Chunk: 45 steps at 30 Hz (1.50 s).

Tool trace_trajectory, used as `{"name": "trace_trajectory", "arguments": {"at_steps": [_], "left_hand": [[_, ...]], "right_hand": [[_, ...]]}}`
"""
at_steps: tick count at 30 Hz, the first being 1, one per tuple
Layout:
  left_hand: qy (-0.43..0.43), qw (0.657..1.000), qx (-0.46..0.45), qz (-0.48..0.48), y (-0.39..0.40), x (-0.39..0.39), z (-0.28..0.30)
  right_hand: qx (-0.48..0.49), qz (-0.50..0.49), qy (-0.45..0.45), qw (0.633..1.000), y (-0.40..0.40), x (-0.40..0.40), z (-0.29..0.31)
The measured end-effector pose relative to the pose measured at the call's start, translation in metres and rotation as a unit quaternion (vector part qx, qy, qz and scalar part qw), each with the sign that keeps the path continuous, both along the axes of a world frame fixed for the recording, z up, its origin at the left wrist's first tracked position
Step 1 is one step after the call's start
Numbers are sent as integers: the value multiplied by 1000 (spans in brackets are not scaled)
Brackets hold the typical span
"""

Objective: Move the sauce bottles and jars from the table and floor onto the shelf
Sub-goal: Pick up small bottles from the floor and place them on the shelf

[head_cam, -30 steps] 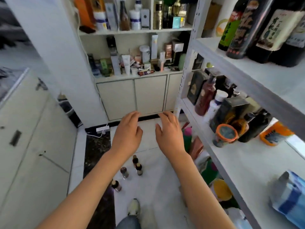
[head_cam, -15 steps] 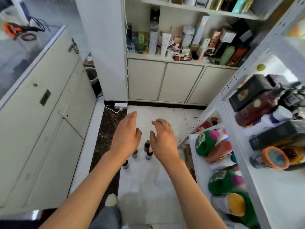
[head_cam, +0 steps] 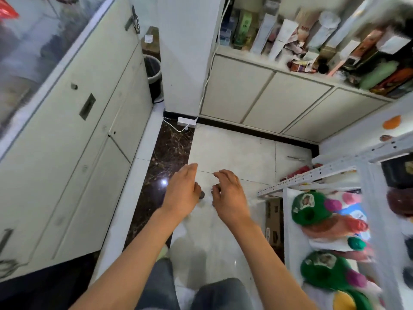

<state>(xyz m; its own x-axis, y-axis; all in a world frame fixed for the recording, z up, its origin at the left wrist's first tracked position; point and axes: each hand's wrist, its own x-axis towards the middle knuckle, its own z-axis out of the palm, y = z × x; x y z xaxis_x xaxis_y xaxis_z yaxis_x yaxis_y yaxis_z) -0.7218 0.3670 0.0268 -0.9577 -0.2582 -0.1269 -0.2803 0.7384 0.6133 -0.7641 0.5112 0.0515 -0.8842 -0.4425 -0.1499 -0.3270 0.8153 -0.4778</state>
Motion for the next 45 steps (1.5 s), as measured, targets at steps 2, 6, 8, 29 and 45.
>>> {"name": "trace_trajectory", "arguments": {"at_steps": [2,6,8,29,45], "left_hand": [[-6,1000,2,-2,-9,-11,-14],[-15,1000,19,16,-8,-30,-29],[-25,999,15,24,-2,-37,-38],[-326,922,109,177,62,-27,-373],[-398,905,41,141,56,-32,-586]], "right_hand": [[0,-9,-14,1000,-1,-4,-11],[2,-1,-33,999,12,-21,-34],[-5,4,-49,999,23,-34,-50],[121,1,-226,967,83,-78,-411],[187,-127,-183,957,121,-135,-634]]}}
